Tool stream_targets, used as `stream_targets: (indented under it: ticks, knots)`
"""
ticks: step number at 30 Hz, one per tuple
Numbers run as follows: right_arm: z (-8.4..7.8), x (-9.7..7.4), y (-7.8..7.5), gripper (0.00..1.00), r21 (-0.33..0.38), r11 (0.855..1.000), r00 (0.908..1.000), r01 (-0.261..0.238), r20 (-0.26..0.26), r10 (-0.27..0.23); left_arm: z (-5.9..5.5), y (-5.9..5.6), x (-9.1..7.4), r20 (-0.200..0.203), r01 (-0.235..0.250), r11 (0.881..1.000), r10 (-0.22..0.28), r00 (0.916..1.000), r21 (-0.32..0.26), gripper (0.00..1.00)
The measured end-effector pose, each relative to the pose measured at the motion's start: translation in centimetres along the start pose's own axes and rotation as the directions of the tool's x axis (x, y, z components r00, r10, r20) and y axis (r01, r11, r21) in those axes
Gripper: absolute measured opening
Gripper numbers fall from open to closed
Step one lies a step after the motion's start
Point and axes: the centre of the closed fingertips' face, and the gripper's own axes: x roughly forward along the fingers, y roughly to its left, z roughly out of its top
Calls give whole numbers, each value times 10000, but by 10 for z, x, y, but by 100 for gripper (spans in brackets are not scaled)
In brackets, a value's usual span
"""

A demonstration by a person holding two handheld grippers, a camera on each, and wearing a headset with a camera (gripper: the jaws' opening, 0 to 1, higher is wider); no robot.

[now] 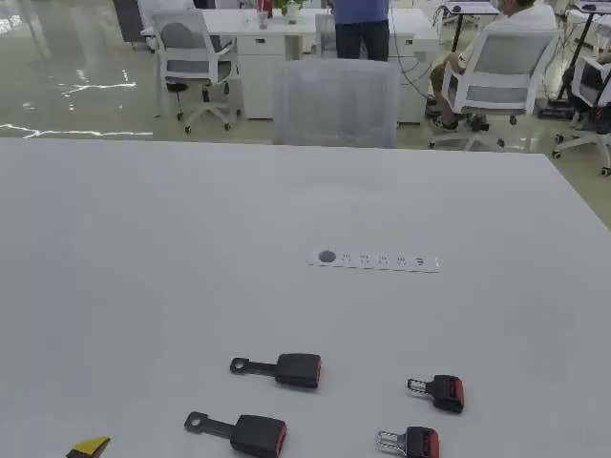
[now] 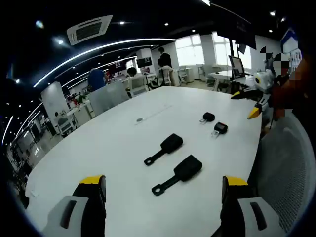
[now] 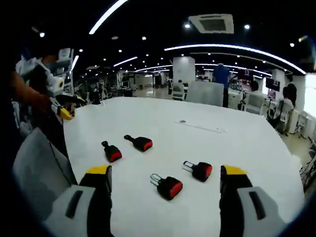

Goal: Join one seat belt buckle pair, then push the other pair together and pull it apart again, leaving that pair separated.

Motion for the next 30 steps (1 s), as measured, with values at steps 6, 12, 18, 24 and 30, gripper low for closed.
stream_targets:
  ticks: [6, 12, 18, 24, 30]
  knots:
    - [3, 6, 2, 93, 231, 9997, 10000, 16, 83, -18, -1, 3, -2, 190, -166, 9977, 179, 9997, -659, 100]
    - [5, 9, 3, 93, 365, 9993, 9999, 8, 170, -14, -7, 4, -4, 256, -267, 9918, 301, 9992, -1249, 100]
    - [1, 10, 3, 93, 482, 9988, 9999, -3, 143, -4, -7, -1, -3, 311, -108, 9901, 153, 9994, -1399, 100]
    - [1, 10, 3, 93, 417, 9991, 9998, -95, 162, 88, -3, -7, -3, 391, 163, 9910, -111, 9992, -1330, 100]
    - [3, 11, 0, 93, 279, 9995, 9998, -137, 171, 133, -1, -5, -1, 457, 182, 9915, -124, 9989, -1289, 100]
